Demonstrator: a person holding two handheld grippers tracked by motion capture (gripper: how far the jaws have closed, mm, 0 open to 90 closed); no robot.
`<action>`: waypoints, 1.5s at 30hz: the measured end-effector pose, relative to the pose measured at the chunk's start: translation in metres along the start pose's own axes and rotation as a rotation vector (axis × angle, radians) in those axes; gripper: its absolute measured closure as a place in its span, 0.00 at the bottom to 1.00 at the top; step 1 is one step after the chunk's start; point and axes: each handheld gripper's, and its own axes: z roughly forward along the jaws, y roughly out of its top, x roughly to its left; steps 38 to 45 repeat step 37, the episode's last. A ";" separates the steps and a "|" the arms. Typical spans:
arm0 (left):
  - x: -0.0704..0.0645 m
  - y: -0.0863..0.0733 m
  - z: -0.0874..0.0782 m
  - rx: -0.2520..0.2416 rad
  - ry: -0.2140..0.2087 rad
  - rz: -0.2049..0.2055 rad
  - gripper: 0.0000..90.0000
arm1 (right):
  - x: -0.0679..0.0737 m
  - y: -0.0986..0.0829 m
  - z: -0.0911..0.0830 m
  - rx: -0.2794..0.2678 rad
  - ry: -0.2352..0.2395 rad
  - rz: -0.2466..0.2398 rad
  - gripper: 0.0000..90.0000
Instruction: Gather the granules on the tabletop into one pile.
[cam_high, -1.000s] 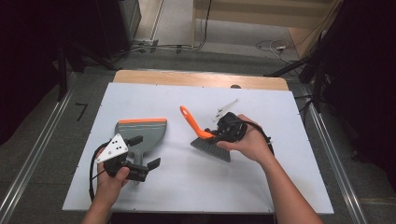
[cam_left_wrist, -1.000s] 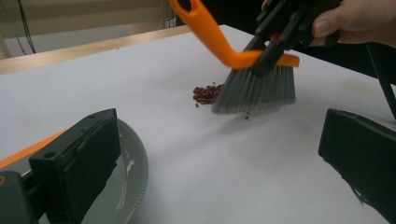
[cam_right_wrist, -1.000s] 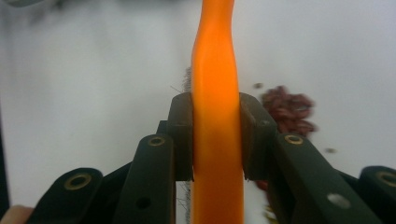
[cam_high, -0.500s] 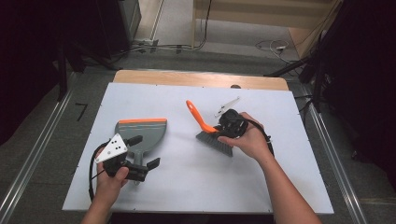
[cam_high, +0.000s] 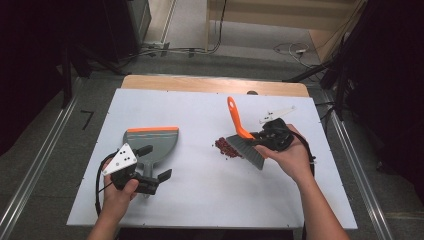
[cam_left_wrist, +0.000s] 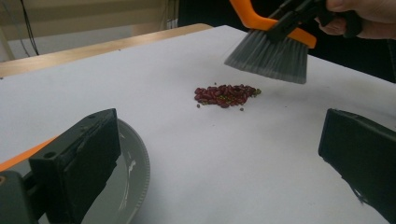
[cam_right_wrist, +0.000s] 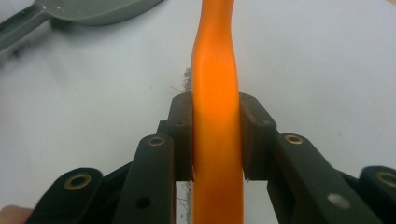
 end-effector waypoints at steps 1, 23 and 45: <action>0.000 0.000 0.000 0.000 0.001 0.000 0.00 | 0.000 -0.003 -0.003 -0.005 0.000 0.011 0.76; 0.010 0.000 -0.011 -0.040 0.018 -0.031 0.00 | -0.024 -0.106 -0.056 -0.204 -0.032 0.287 0.76; 0.013 -0.001 -0.013 -0.048 0.024 -0.046 0.00 | -0.036 -0.127 -0.065 -0.222 -0.044 0.333 0.76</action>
